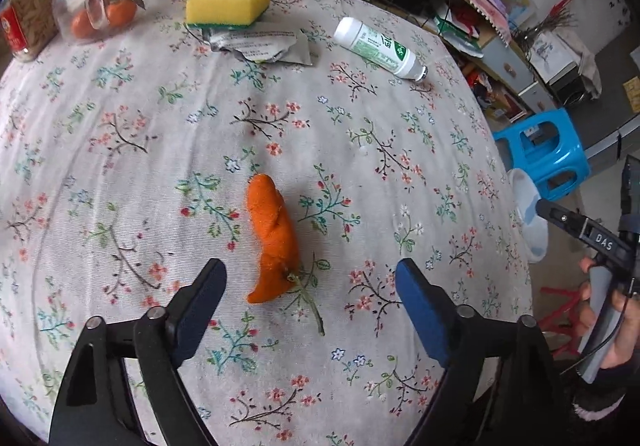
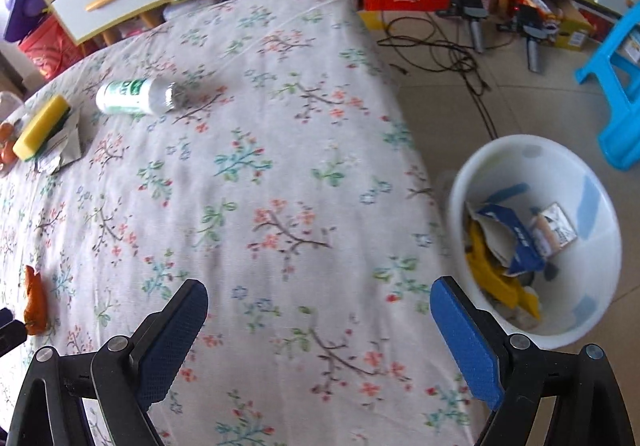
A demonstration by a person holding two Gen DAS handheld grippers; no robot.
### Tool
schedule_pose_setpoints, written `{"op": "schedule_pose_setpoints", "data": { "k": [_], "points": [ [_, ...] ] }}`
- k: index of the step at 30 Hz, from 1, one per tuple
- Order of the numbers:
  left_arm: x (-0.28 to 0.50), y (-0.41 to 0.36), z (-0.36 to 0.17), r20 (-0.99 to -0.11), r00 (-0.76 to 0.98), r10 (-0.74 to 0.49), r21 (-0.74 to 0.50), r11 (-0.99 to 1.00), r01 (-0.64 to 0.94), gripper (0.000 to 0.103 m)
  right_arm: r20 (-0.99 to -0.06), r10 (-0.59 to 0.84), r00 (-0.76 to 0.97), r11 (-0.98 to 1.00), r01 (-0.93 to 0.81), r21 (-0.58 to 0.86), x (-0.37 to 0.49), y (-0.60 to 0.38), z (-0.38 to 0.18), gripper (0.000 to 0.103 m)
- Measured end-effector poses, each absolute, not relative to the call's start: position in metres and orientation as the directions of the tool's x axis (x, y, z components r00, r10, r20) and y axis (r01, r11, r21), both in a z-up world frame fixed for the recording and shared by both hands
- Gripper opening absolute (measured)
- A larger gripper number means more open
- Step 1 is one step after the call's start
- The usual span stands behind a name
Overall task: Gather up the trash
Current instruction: 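Reach the left gripper to the orange fuzzy item and grasp it, then grasp the white AD bottle with the right gripper while the left holds the orange item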
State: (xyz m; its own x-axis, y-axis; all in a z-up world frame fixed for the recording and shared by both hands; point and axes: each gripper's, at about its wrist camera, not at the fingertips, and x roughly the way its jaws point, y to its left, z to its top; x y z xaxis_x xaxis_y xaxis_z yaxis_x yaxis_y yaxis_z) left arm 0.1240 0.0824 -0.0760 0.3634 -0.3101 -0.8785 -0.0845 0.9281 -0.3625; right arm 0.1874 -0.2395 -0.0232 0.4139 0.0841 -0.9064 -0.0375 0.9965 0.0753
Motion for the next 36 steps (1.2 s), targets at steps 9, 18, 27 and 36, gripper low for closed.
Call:
{"op": "schedule_pose_setpoints", "data": {
  "k": [9,18,27,36],
  "points": [
    [0.134,0.079,-0.091,-0.904,0.345,-0.252,-0.301,0.949,-0.096,0.021,-0.908,0.104,0.405,0.995,-0.042,0.095,0.198,-0.216,-0.026,0.093],
    [0.136,0.111,-0.050,-0.859,0.423,-0.288,-0.360,0.927,-0.101,0.020,-0.926,0.080,0.368,0.996,-0.075,0.057,0.228,-0.181,-0.033,0.093],
    [0.155,0.153,-0.022,-0.839,0.470,-0.273,-0.369,0.921,-0.124,0.020,-0.903,0.075,0.423,0.964,-0.261,-0.042,0.308,-0.098,-0.027,0.093],
    [0.162,0.179,-0.026,-0.834,0.464,-0.299,-0.415,0.894,-0.170,0.020,-0.922,0.049,0.384,0.899,-0.420,-0.127,0.351,-0.031,-0.063,0.093]
  ]
}}
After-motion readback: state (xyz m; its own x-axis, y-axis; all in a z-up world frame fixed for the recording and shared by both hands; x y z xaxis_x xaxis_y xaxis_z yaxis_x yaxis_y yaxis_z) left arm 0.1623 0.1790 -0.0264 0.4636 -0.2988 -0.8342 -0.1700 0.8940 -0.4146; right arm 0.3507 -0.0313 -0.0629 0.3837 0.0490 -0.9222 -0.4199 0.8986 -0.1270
